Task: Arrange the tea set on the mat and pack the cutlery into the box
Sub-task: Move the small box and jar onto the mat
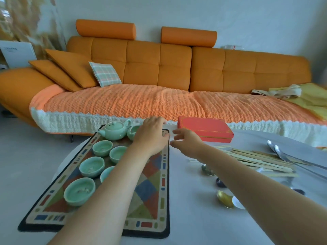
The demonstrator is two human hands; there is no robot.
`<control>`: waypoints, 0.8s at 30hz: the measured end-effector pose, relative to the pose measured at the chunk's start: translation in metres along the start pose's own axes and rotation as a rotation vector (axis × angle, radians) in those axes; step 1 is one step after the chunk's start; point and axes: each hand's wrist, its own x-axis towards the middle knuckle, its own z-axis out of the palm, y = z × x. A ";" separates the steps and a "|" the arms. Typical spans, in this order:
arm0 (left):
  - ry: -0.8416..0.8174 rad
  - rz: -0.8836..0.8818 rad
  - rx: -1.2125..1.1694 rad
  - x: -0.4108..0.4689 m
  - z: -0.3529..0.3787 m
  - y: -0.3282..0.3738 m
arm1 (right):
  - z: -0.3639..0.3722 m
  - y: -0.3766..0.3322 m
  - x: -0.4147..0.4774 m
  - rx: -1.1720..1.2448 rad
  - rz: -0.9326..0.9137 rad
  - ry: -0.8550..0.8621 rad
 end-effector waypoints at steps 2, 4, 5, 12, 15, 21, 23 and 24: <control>-0.048 0.038 -0.062 -0.008 0.011 0.032 | -0.022 0.014 -0.023 -0.051 -0.026 0.020; -0.095 0.080 -0.111 -0.016 0.022 0.063 | -0.049 0.029 -0.049 -0.080 -0.023 0.048; -0.115 0.102 -0.129 -0.020 0.028 0.078 | -0.063 0.038 -0.063 -0.093 -0.008 0.059; -0.258 0.218 -0.213 -0.042 0.070 0.198 | -0.169 0.111 -0.147 -0.296 0.121 0.213; -0.324 0.301 -0.210 -0.043 0.091 0.248 | -0.204 0.142 -0.180 -0.348 0.171 0.270; -0.458 0.360 -0.234 -0.042 0.137 0.333 | -0.264 0.208 -0.226 -0.594 0.256 0.294; -0.491 0.386 -0.217 -0.043 0.149 0.355 | -0.273 0.219 -0.234 -0.625 0.312 0.303; -0.498 0.397 -0.210 -0.044 0.153 0.364 | -0.276 0.223 -0.237 -0.641 0.342 0.293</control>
